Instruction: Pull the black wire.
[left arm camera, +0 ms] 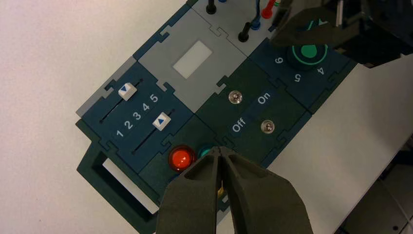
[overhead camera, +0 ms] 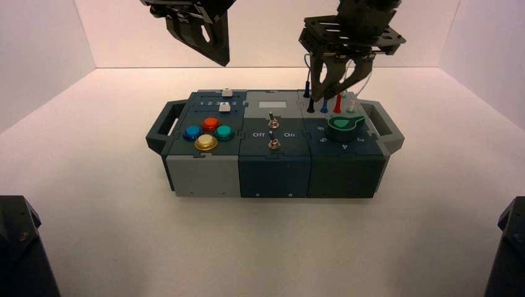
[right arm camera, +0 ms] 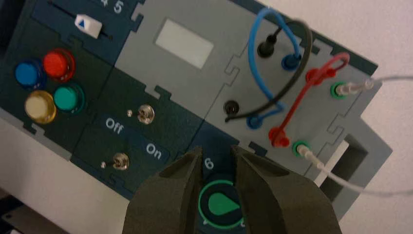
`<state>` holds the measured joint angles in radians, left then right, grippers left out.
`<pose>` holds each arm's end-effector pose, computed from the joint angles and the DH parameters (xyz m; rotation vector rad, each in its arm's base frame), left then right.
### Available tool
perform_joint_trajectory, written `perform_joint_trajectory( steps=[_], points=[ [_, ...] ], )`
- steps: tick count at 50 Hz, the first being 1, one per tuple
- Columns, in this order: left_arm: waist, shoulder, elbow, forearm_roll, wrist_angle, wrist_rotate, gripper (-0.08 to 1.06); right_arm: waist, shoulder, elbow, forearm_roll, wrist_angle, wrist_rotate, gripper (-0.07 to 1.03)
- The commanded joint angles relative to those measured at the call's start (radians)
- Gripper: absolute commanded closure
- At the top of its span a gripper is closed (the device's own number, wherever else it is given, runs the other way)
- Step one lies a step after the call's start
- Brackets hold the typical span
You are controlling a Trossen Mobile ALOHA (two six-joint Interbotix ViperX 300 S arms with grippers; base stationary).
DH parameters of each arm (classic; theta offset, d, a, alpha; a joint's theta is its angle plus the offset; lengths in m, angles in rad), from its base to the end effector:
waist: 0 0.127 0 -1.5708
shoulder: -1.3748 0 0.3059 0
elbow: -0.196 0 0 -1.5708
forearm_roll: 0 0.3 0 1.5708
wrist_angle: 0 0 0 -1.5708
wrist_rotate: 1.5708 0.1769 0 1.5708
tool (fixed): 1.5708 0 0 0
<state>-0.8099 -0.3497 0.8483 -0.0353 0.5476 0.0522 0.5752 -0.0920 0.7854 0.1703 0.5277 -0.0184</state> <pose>0.2082 -0.2233 0.1328 0.4332 0.9835 -0.7612 0.2636 0.1889 0.0743 -0.1898 1.2293 0.4964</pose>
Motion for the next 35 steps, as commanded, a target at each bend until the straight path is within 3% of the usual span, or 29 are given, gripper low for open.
perform_joint_trajectory(
  steps=[1,23,35],
  points=[
    [-0.002,-0.02,-0.032,0.003,-0.003,0.005,1.01,0.005,0.005,-0.037,0.0,-0.008,0.0,0.64],
    [-0.002,-0.023,-0.032,0.003,-0.002,0.009,1.01,0.002,0.08,-0.086,-0.02,-0.02,0.0,0.64],
    [-0.002,-0.028,-0.032,0.003,-0.002,0.011,1.01,0.0,0.127,-0.123,-0.052,-0.02,-0.002,0.64]
  ],
)
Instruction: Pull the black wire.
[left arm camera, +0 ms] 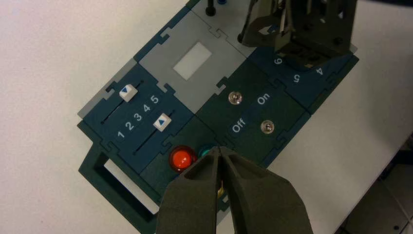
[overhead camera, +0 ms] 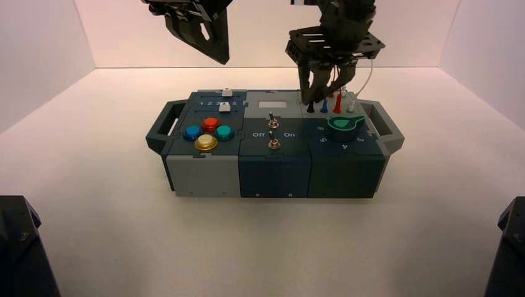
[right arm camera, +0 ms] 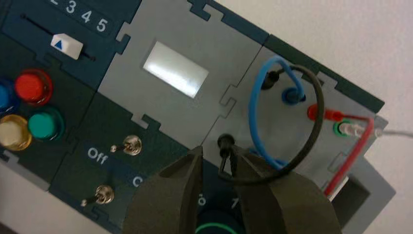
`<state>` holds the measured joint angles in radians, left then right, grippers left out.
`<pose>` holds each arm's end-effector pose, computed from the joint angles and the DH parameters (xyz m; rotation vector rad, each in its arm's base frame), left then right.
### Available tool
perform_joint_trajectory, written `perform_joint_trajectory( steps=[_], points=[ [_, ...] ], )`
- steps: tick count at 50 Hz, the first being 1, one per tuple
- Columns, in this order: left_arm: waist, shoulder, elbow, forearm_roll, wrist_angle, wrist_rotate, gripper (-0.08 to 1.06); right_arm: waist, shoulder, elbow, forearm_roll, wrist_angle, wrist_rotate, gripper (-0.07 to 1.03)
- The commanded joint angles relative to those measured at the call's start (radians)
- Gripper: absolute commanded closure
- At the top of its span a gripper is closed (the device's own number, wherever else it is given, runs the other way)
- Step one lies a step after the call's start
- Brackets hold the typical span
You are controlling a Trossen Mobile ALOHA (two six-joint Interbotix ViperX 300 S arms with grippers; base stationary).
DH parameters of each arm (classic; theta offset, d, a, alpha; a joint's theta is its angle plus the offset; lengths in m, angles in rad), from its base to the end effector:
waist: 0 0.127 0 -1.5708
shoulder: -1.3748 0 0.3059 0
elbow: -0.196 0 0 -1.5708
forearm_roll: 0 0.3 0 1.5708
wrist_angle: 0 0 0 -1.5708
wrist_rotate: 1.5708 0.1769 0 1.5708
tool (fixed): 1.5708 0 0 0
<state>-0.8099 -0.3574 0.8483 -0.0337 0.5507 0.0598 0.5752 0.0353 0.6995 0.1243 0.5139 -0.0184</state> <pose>0.2079 -0.2229 0.1348 0.4396 0.9758 -0.7658 0.2871 0.1990 0.0563 -0.2454 1.2435 0.4941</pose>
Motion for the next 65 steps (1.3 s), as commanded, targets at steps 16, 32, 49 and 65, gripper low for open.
perform_joint_trajectory(
  steps=[16,32,49,65],
  points=[
    [-0.002,-0.028,-0.032,0.003,-0.005,0.003,1.01,-0.009,0.029,-0.054,-0.025,-0.005,0.0,0.65],
    [-0.002,-0.028,-0.034,0.005,-0.005,0.003,1.01,-0.041,0.034,-0.051,-0.029,0.0,0.0,0.97],
    [-0.002,-0.029,-0.035,0.006,-0.003,0.003,1.01,-0.044,-0.003,-0.058,-0.029,0.003,0.002,0.99],
    [-0.002,-0.034,-0.037,0.008,-0.002,0.003,1.01,-0.044,-0.124,-0.055,-0.043,0.025,0.005,0.99]
  ],
)
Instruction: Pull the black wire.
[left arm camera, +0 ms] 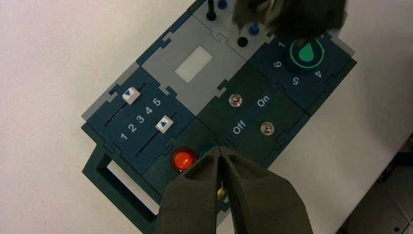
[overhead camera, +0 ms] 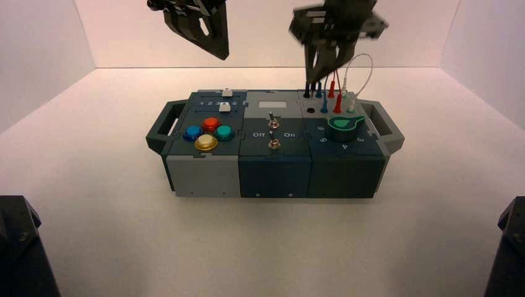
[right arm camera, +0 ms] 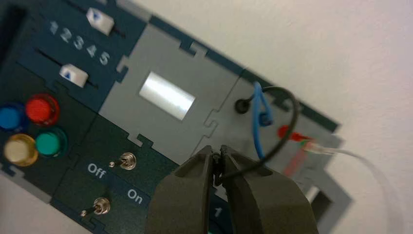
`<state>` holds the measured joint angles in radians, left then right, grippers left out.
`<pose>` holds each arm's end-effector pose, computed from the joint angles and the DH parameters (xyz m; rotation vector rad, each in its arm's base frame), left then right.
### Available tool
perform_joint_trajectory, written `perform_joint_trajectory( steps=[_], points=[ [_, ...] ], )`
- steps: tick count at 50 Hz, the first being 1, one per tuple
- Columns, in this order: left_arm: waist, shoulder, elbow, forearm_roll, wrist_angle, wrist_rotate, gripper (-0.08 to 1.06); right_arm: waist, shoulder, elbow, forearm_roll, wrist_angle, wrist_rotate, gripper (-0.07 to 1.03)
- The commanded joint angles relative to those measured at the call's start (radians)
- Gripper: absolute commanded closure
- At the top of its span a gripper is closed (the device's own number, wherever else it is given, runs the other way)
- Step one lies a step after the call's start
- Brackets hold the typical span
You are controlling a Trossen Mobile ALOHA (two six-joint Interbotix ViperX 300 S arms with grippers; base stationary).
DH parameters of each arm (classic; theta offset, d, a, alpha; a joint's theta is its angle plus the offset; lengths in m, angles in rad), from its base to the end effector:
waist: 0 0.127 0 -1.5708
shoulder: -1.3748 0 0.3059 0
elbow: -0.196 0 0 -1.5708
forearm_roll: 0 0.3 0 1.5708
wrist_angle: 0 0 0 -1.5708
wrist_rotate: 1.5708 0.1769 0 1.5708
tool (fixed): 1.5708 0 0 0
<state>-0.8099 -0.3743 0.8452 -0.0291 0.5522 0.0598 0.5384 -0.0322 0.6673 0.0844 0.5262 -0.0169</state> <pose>0.2085 -0.2229 0.1410 0.4369 0.9564 -0.7682 0.3070 0.1921 0.0888 -0.2397 1.1512 0.4807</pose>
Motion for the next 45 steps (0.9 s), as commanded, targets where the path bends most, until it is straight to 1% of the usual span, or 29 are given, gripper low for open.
perform_joint_trajectory(
  steps=[1,8,16,19,25,31,33,35,36,38,39,41,45],
  points=[
    [-0.002,-0.017,-0.034,0.003,-0.003,0.003,1.01,-0.008,-0.06,-0.026,-0.003,0.017,0.003,0.99],
    [-0.002,-0.018,-0.034,0.005,-0.002,0.003,1.01,-0.008,-0.078,-0.035,-0.012,0.11,0.003,0.99],
    [-0.002,-0.021,-0.037,0.008,-0.002,0.003,1.01,-0.008,-0.083,-0.018,-0.021,0.176,0.003,0.99],
    [-0.002,-0.023,-0.034,0.009,-0.002,0.002,1.01,-0.008,-0.094,0.0,-0.021,0.184,0.003,0.99],
    [-0.002,-0.025,-0.034,0.009,-0.002,0.002,1.01,-0.008,-0.112,0.031,-0.029,0.169,0.003,0.99],
    [-0.002,-0.025,-0.037,0.011,-0.002,0.002,1.01,-0.008,-0.114,0.044,-0.032,0.196,-0.002,0.98],
    [-0.002,-0.023,-0.037,0.009,-0.002,0.003,1.01,-0.008,-0.118,0.054,-0.032,0.201,-0.002,0.93],
    [-0.002,-0.023,-0.037,0.011,-0.002,0.003,1.01,-0.008,-0.124,0.064,-0.032,0.199,-0.002,0.82],
    [-0.002,-0.023,-0.037,0.012,-0.003,0.002,1.01,-0.006,-0.127,0.066,-0.032,0.198,-0.002,0.79],
    [-0.002,-0.021,-0.037,0.012,-0.002,0.003,1.01,-0.008,-0.137,0.08,-0.031,0.189,-0.002,0.65],
    [-0.002,-0.021,-0.037,0.011,-0.003,0.003,1.01,-0.008,-0.141,0.084,-0.032,0.181,-0.002,0.61],
    [-0.002,-0.021,-0.037,0.012,-0.003,0.002,1.01,-0.008,-0.15,0.094,-0.032,0.169,-0.003,0.58],
    [-0.002,-0.02,-0.037,0.014,-0.005,0.003,1.01,-0.008,-0.173,0.109,-0.035,0.144,-0.003,0.58]
  ],
)
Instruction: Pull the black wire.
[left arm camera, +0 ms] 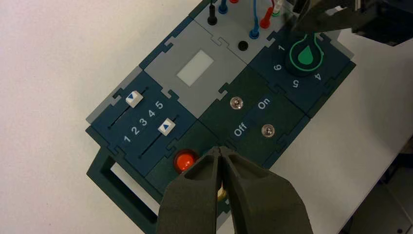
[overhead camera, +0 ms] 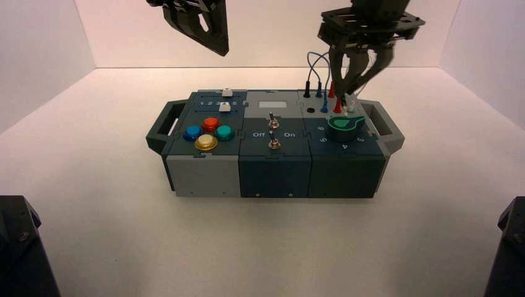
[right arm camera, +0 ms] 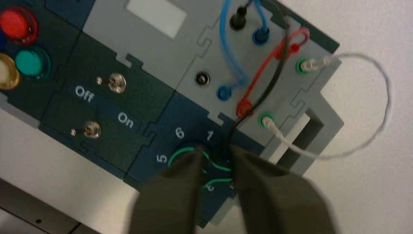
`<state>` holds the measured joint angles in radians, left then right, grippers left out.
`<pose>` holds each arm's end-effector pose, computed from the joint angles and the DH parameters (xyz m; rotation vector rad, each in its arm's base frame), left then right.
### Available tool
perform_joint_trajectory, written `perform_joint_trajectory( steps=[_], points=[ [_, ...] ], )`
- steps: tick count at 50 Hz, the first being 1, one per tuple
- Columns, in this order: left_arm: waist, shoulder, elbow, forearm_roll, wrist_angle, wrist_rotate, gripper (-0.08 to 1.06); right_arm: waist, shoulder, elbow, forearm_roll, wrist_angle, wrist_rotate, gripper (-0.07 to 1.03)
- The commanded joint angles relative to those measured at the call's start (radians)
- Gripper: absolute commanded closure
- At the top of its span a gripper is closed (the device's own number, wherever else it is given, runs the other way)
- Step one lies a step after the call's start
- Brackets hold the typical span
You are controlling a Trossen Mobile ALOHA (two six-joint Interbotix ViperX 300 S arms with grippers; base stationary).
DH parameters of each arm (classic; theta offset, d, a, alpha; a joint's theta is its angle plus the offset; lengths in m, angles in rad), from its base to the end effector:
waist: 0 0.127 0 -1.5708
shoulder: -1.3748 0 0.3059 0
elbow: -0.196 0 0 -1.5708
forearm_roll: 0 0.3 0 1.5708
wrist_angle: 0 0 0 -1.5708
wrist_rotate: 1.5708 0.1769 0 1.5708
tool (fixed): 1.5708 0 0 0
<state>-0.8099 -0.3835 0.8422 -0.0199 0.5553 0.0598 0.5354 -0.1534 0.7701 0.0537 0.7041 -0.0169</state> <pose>0.2093 -0.2225 0.1445 0.4425 0.9440 -0.7689 0.2563 0.1592 0.0879 -0.3108 1.2991 0.4681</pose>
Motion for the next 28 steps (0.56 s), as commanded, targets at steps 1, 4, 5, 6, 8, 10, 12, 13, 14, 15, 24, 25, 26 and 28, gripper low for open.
perform_joint_trajectory(
  steps=[1,4,5,6,8,10,12,13,14,15,24,25,26,28],
  points=[
    [-0.002,-0.011,-0.034,0.005,-0.008,0.003,1.01,-0.003,-0.06,0.008,-0.005,-0.037,-0.003,0.58],
    [-0.002,-0.009,-0.034,0.005,-0.008,0.002,1.01,-0.003,-0.072,0.006,-0.008,-0.037,-0.003,0.56],
    [-0.002,-0.009,-0.035,0.006,-0.008,0.003,1.01,-0.003,-0.103,0.006,-0.011,-0.041,-0.005,0.54],
    [-0.002,-0.009,-0.037,0.006,-0.008,0.003,1.01,-0.005,-0.107,0.006,-0.011,-0.043,-0.005,0.54],
    [-0.002,-0.009,-0.037,0.008,-0.008,0.003,1.01,-0.003,-0.133,0.009,-0.012,-0.049,-0.005,0.54],
    [-0.002,-0.011,-0.038,0.009,-0.008,0.003,1.01,-0.003,-0.163,0.012,-0.012,-0.052,-0.005,0.54],
    [-0.002,-0.011,-0.04,0.011,-0.008,0.003,1.01,-0.003,-0.193,0.017,-0.014,-0.055,-0.005,0.54],
    [-0.002,-0.011,-0.041,0.011,-0.008,0.003,1.01,-0.003,-0.199,0.018,-0.014,-0.055,-0.005,0.54],
    [0.0,-0.011,-0.041,0.012,-0.008,0.003,1.01,-0.003,-0.207,0.02,-0.014,-0.057,-0.005,0.54],
    [-0.002,-0.011,-0.041,0.012,-0.008,0.003,1.01,-0.003,-0.215,0.021,-0.014,-0.06,-0.005,0.54],
    [-0.002,-0.006,-0.043,0.017,-0.011,0.006,1.01,-0.003,-0.347,0.06,-0.015,-0.089,-0.003,0.54],
    [0.0,-0.006,-0.041,0.017,-0.011,0.006,1.01,-0.005,-0.351,0.06,-0.014,-0.091,-0.003,0.54],
    [-0.002,-0.006,-0.043,0.017,-0.009,0.005,1.01,-0.005,-0.362,0.067,-0.015,-0.091,-0.003,0.54],
    [-0.002,-0.005,-0.044,0.017,-0.011,0.006,1.01,-0.005,-0.368,0.071,-0.015,-0.092,-0.003,0.54]
  ],
)
